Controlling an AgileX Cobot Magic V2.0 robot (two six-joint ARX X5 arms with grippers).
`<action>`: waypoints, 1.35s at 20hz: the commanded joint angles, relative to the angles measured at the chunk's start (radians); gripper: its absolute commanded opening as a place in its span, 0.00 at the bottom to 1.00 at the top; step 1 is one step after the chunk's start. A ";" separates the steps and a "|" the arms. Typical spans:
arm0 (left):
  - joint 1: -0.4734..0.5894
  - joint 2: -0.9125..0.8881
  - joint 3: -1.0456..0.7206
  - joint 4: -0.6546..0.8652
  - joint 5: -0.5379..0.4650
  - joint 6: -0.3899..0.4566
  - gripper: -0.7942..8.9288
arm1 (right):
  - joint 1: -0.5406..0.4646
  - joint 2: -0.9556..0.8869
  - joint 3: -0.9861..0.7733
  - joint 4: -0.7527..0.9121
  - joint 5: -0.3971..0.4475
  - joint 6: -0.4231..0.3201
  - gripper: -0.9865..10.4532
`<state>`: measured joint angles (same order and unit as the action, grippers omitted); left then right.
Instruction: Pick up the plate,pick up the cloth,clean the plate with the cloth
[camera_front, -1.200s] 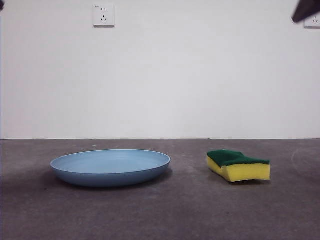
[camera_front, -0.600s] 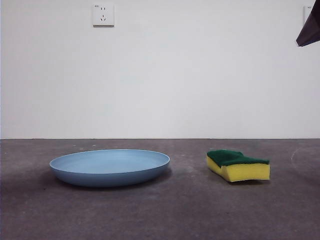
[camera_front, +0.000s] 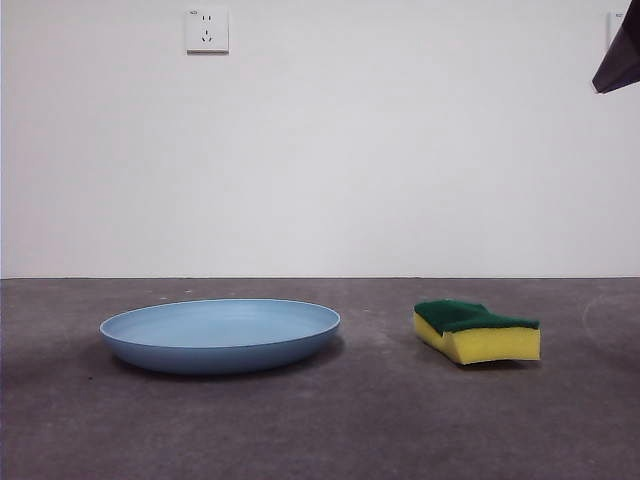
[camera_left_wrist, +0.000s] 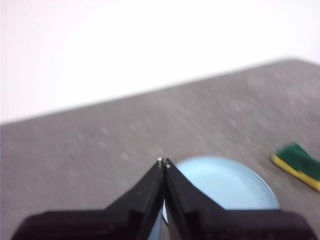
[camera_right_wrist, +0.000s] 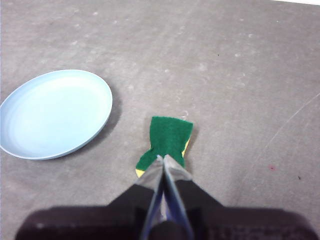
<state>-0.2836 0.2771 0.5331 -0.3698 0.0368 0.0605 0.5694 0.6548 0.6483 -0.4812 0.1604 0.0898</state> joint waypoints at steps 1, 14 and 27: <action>0.069 -0.074 -0.130 0.100 0.035 0.019 0.08 | 0.001 -0.001 -0.004 0.004 0.003 0.007 0.09; 0.225 -0.275 -0.518 0.241 0.069 0.011 0.08 | 0.001 -0.001 -0.004 0.003 0.003 0.007 0.09; 0.227 -0.275 -0.529 0.194 0.069 0.012 0.08 | 0.001 -0.001 -0.004 0.003 0.003 0.006 0.09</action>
<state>-0.0597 0.0048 0.0174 -0.1776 0.1047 0.0681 0.5694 0.6552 0.6483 -0.4816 0.1608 0.0895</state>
